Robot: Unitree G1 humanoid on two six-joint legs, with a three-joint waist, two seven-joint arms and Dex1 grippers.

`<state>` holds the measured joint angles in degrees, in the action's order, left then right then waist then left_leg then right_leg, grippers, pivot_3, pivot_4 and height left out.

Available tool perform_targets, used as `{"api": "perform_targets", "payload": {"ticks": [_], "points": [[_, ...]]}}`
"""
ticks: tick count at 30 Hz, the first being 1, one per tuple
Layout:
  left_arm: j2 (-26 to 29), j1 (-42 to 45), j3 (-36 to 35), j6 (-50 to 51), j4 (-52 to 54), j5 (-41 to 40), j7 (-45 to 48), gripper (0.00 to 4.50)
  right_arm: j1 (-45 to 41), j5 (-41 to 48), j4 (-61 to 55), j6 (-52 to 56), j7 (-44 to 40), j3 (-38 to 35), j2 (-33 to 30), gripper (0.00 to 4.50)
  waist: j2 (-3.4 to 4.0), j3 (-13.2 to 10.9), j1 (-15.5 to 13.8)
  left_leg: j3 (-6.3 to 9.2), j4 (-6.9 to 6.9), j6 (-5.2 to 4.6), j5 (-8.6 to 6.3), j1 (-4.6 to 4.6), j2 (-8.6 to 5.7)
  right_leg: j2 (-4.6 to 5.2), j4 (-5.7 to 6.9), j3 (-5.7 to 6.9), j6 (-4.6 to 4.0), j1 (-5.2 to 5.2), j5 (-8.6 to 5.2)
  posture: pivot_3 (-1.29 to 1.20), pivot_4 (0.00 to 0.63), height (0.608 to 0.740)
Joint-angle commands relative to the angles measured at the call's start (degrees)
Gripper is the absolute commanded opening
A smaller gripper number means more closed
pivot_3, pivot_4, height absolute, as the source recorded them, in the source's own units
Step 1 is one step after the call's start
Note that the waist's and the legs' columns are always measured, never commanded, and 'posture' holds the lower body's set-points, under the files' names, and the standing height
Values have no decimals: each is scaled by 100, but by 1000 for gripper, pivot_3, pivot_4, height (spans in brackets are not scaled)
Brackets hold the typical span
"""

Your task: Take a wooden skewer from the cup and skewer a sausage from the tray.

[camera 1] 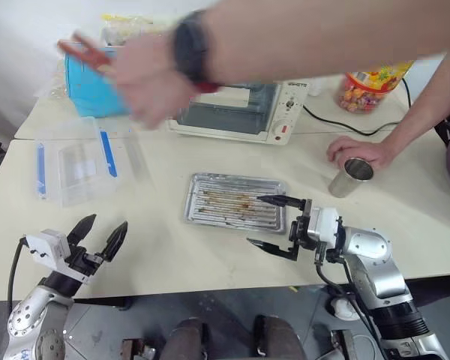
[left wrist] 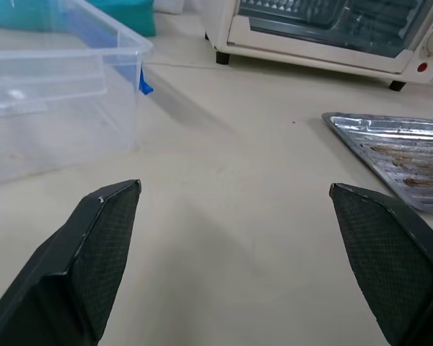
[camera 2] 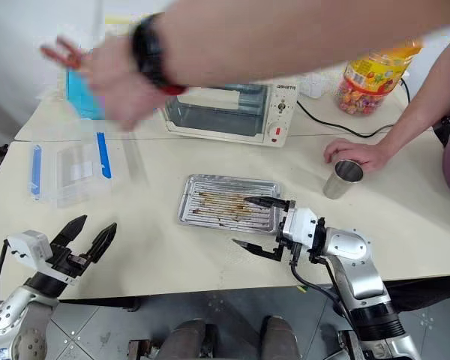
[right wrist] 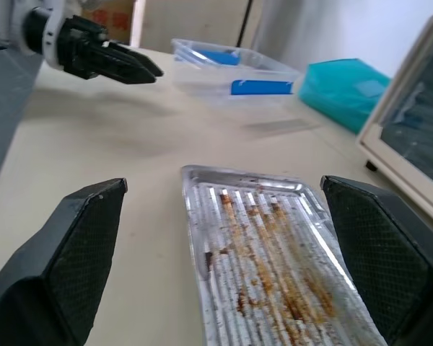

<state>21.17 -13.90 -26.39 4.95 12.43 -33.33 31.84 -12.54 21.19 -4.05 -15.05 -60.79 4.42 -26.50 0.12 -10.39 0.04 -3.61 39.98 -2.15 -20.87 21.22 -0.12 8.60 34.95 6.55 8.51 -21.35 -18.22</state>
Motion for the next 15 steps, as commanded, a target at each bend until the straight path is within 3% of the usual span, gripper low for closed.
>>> {"api": "perform_targets", "payload": {"ticks": [1,15], "points": [[38,90,-40,-159,-62,100,8,4426,-75,38,73,-238,295,-323,90,4500,0,0,-3,0,0,0,0,0,0,0,1,0,0,0,0,0,150,740],[-13,337,18,-142,-229,90,48,4426,-121,144,101,-147,529,-376,213,4500,0,0,3,0,0,0,0,0,0,0,3,1,0,-1,0,0,150,740]]}}
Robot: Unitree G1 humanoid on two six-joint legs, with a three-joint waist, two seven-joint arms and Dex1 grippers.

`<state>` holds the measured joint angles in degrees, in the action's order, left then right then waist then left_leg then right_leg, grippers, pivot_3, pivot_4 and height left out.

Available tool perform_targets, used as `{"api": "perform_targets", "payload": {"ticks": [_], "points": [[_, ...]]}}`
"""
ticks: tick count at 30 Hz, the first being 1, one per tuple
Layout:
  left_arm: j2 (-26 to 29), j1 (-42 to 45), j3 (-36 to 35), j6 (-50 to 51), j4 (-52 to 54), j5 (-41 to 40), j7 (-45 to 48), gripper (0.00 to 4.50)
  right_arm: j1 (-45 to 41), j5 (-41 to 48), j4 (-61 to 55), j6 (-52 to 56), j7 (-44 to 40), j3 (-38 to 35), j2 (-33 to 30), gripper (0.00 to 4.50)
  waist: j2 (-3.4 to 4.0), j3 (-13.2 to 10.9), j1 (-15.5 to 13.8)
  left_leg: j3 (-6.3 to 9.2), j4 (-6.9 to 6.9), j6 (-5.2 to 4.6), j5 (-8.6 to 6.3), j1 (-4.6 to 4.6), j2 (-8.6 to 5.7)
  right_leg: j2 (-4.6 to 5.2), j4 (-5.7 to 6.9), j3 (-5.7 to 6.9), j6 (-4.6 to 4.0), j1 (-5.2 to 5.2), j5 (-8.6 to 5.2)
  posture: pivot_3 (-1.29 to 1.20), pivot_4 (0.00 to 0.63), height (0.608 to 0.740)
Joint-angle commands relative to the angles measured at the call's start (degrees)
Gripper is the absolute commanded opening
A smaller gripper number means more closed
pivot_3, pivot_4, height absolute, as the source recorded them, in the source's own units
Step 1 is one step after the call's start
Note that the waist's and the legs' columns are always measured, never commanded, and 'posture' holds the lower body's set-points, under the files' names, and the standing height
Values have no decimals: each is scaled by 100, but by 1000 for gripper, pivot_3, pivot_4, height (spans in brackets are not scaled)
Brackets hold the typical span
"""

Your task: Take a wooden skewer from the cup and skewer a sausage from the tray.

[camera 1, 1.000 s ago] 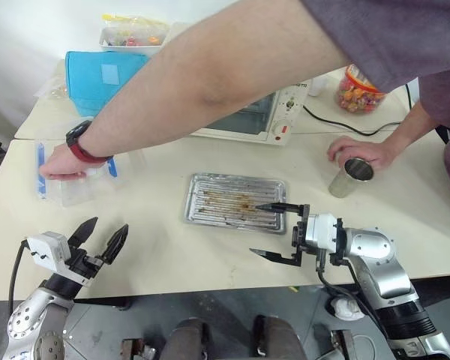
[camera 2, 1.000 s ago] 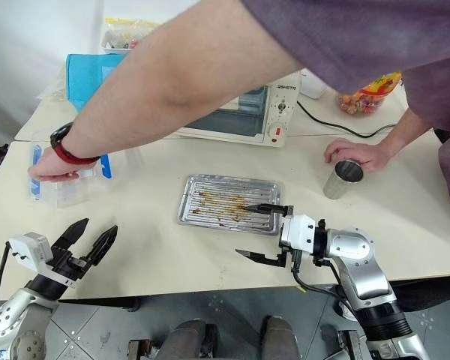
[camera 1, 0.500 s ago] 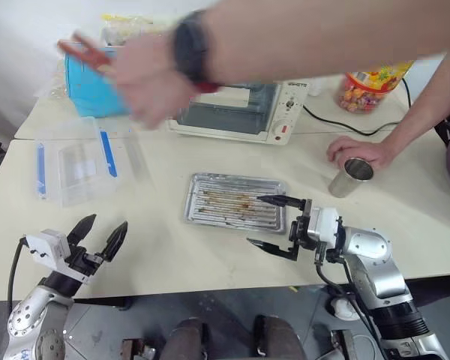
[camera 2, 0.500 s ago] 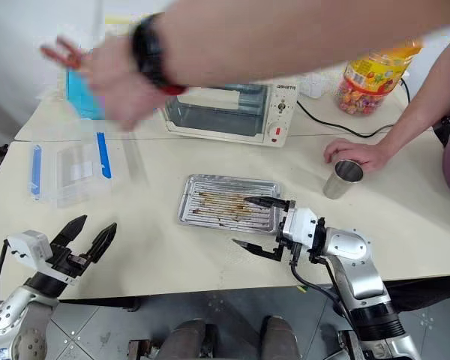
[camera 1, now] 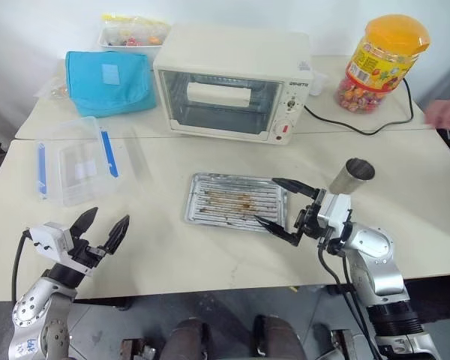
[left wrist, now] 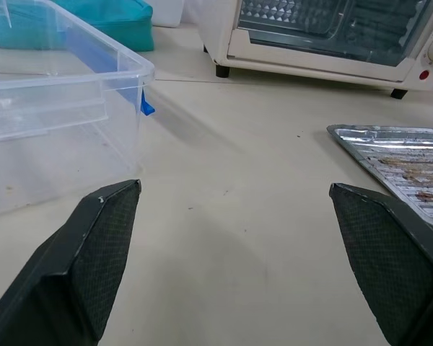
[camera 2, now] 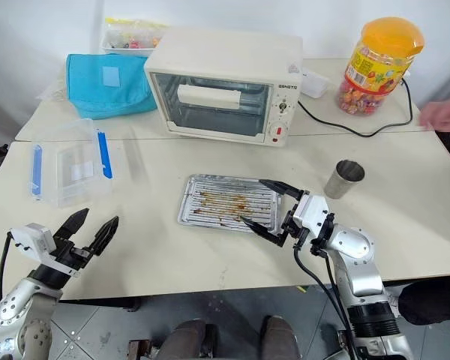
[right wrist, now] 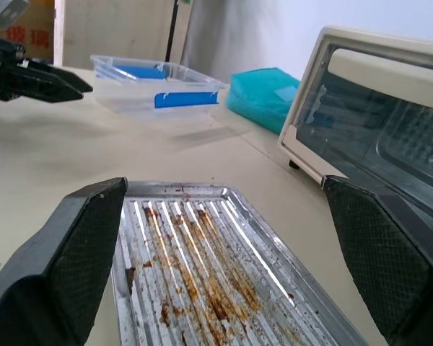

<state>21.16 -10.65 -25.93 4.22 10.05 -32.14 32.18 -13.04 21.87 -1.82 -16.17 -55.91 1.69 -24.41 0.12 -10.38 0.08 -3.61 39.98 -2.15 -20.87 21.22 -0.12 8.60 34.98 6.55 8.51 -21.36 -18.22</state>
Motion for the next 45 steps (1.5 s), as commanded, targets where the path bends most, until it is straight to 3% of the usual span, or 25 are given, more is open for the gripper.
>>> {"api": "perform_targets", "payload": {"ticks": [1,9,18,22,28,35,41,45], "points": [[-15,17,-23,-75,9,-16,7,4426,-75,73,-121,-36,40,-99,4,4500,0,0,-1,0,0,0,0,0,0,0,-1,0,0,0,0,0,150,740],[45,3,20,-160,109,62,136,4426,-95,124,-44,0,-113,-98,-82,4500,0,0,0,0,0,0,0,0,0,0,0,0,0,0,0,0,150,740],[1360,-334,269,-266,475,224,1753,4426,425,420,-93,142,-853,-598,-1057,4500,0,0,-6,0,-2,0,0,2,-1,1,-4,1,0,0,0,0,150,740],[1616,-476,358,-280,587,249,2059,4426,880,456,-38,108,-1047,-899,-1394,4500,1,-1,-10,-2,-5,-1,-1,3,0,0,-18,0,0,4,0,0,150,740],[1548,-477,473,-509,411,522,2085,4426,1437,265,312,-94,-1393,-835,-1449,4500,1,-1,-5,-7,-4,-1,-1,-2,4,-2,-25,0,0,11,0,0,150,740],[1397,-531,461,-339,574,500,1825,4426,1485,147,454,-142,-1418,-615,-1302,4500,1,-1,-7,-7,-2,-1,-1,-2,5,-2,-26,-2,0,12,0,0,150,740],[1152,-485,407,31,738,307,1424,4426,1022,247,254,83,-1196,-508,-1055,4500,1,-1,-5,-6,0,-1,-1,-3,4,0,-25,-3,0,13,0,0,150,740],[698,-404,168,233,866,37,789,4426,511,491,-301,582,-794,-387,-720,4500,2,-1,-4,-3,-1,-1,-1,-2,5,-1,-22,-3,0,11,0,0,150,740]]}}
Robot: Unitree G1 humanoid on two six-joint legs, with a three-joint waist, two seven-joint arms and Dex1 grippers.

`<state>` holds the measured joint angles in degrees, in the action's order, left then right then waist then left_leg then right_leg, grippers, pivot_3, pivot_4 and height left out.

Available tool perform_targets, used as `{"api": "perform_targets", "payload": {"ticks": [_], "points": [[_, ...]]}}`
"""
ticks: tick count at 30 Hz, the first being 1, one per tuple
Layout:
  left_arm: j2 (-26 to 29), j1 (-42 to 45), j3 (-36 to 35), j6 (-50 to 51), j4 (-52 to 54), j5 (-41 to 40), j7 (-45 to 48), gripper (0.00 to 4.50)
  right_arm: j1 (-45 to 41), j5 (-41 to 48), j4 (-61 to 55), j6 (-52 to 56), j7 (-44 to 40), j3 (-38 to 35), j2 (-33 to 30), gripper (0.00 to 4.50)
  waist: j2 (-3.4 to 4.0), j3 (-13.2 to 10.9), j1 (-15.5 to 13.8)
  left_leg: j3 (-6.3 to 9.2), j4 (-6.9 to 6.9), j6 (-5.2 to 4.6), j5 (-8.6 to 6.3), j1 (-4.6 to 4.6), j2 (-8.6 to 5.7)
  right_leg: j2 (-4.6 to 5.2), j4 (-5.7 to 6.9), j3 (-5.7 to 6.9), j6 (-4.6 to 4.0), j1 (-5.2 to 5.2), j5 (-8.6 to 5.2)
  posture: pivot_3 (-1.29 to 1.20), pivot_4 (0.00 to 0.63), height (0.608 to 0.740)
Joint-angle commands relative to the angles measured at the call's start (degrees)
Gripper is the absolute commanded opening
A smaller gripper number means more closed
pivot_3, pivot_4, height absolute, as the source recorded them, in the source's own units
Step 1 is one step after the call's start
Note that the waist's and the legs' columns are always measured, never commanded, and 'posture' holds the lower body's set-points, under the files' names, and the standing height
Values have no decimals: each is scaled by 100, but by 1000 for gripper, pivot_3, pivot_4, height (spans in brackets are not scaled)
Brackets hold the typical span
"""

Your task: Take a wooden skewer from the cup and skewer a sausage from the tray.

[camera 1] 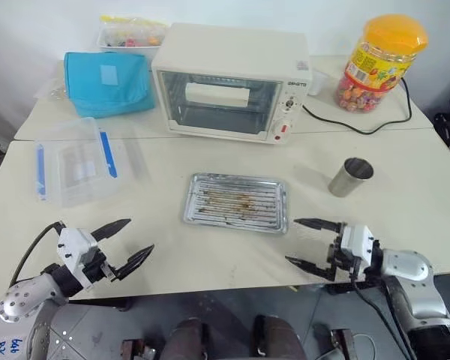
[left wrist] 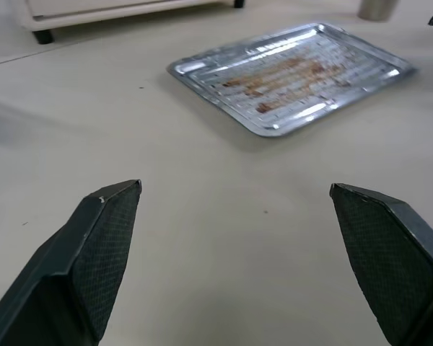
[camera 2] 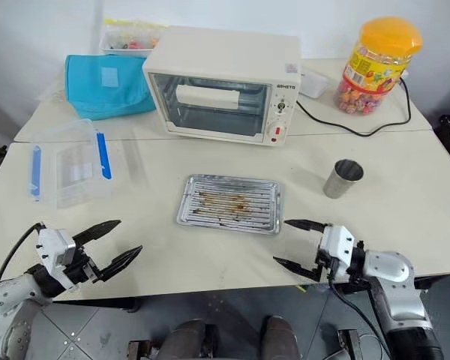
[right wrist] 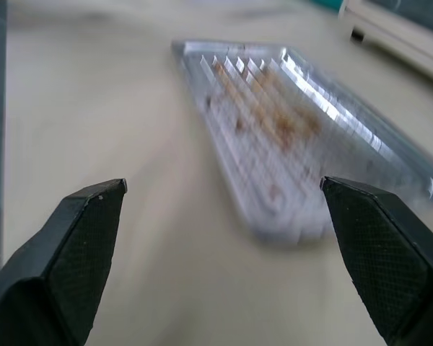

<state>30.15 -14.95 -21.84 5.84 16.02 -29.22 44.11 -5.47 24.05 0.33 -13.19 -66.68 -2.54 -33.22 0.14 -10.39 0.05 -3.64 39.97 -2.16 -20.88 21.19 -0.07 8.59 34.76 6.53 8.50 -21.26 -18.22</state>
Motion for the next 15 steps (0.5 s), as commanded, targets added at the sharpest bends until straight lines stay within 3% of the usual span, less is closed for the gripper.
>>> {"api": "perform_targets", "payload": {"ticks": [1,4,8,15], "points": [[-407,56,-354,-34,250,-173,-722,4426,-484,375,-711,465,552,64,368,4500,0,0,-1,0,0,0,0,0,0,0,0,0,0,0,0,0,150,740],[-811,118,-603,-173,194,-46,-1357,4426,-911,462,-1051,790,979,145,748,4500,0,0,4,2,1,0,0,1,0,0,1,0,0,-1,0,0,150,740],[-936,127,-692,-192,144,-55,-1568,4426,-1038,451,-1166,924,1082,228,915,4500,-8,5,-63,26,1,4,-2,3,-7,1,32,2,0,-9,0,0,150,740],[-901,184,-568,157,273,-334,-1554,4426,-1457,427,-1059,830,547,697,1117,4500,-8,5,-70,13,4,0,-3,5,-9,1,23,1,0,-9,0,0,150,740]]}}
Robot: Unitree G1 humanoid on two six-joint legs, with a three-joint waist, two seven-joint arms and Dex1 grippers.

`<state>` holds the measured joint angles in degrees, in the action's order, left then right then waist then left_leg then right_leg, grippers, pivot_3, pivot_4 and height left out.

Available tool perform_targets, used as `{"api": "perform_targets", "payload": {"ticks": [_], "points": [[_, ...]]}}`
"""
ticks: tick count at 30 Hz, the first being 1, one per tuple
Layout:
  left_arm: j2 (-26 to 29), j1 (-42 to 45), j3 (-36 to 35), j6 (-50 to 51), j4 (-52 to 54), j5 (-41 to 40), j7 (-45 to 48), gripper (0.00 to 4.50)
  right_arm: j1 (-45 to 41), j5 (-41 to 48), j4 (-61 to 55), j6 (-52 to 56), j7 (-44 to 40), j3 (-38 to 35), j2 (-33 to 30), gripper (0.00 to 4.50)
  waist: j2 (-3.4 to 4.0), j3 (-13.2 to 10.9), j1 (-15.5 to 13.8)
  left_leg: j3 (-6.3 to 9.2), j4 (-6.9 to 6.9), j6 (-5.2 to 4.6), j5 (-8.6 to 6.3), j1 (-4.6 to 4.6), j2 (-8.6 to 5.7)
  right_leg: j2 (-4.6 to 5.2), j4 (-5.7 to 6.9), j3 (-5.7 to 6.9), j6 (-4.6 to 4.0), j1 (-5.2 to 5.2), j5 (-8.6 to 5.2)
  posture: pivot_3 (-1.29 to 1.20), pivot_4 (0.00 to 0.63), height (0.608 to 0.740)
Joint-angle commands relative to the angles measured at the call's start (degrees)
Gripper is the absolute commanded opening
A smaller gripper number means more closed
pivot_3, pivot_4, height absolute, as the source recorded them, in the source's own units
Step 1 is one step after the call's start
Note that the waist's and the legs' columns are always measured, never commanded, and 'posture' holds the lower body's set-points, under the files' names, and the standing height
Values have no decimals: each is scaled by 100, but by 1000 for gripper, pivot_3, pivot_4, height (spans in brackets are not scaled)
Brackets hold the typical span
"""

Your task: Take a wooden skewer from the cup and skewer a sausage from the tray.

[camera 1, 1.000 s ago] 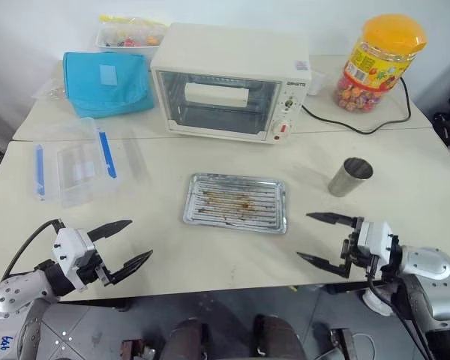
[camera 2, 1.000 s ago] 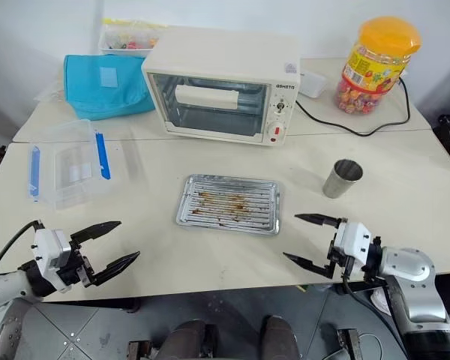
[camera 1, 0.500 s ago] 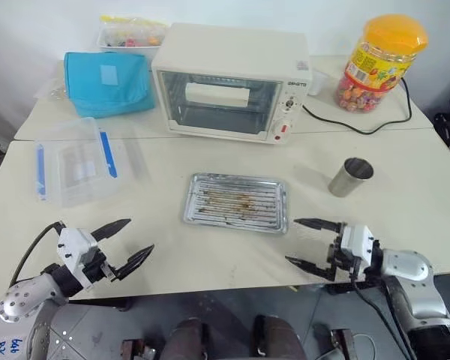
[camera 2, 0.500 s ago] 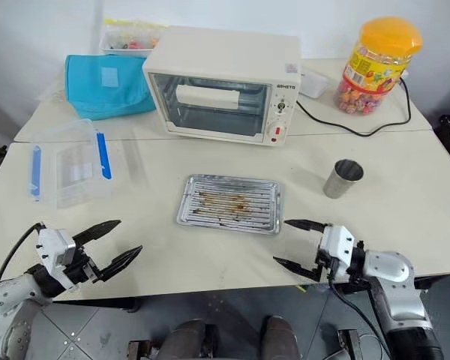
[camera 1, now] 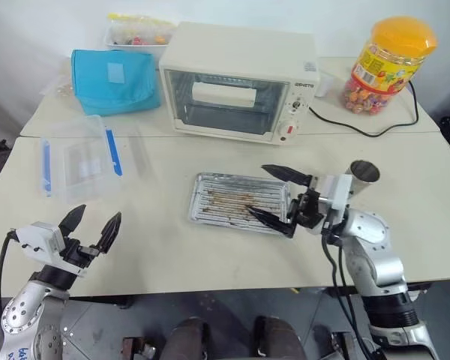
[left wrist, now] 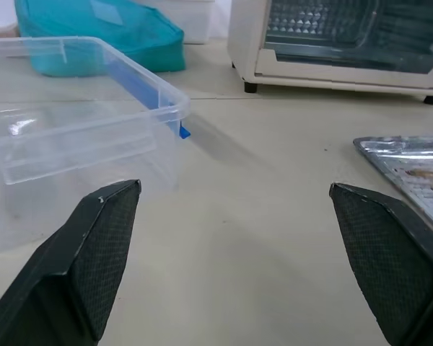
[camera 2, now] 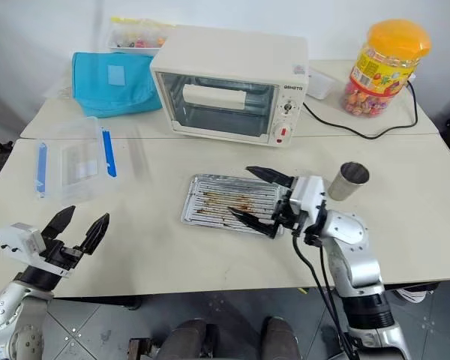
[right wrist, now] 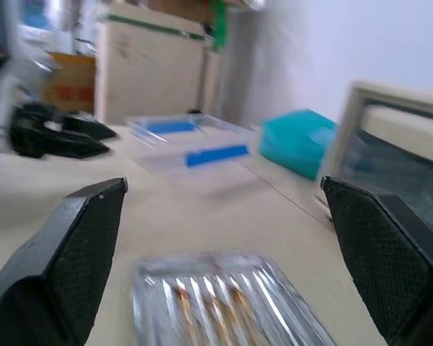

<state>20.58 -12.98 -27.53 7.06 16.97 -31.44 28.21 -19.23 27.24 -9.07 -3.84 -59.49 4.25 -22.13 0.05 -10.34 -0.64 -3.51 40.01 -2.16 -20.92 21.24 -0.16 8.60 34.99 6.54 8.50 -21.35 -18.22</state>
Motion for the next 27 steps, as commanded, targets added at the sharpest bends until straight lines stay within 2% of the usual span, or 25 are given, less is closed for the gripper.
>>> {"api": "perform_targets", "payload": {"ticks": [1,7,19,23,27], "points": [[58,1,-3,47,179,-113,20,4426,-134,156,-111,-84,-118,-4,77,4500,0,0,-2,0,0,0,0,0,0,0,1,0,0,0,0,0,150,740],[46,-1,-12,26,200,-42,-47,4426,-223,165,1,-93,-16,-80,243,4500,0,0,52,4,-1,0,0,0,0,0,4,3,0,-1,0,0,150,740],[-210,-63,189,-183,200,107,-158,4426,95,-33,163,-284,-63,-172,41,4500,0,0,70,0,-2,0,0,0,1,0,2,3,0,-1,0,0,150,740],[-62,125,259,-148,71,63,27,4426,113,-32,215,-331,-173,-310,-180,4500,0,0,59,0,-2,0,0,1,-1,2,1,2,0,-1,0,0,150,740],[320,286,373,-130,-73,49,536,4426,279,-59,318,-421,-387,-412,-482,4500,0,0,64,-1,-2,0,0,1,-1,0,1,3,0,-1,0,0,150,740]]}}
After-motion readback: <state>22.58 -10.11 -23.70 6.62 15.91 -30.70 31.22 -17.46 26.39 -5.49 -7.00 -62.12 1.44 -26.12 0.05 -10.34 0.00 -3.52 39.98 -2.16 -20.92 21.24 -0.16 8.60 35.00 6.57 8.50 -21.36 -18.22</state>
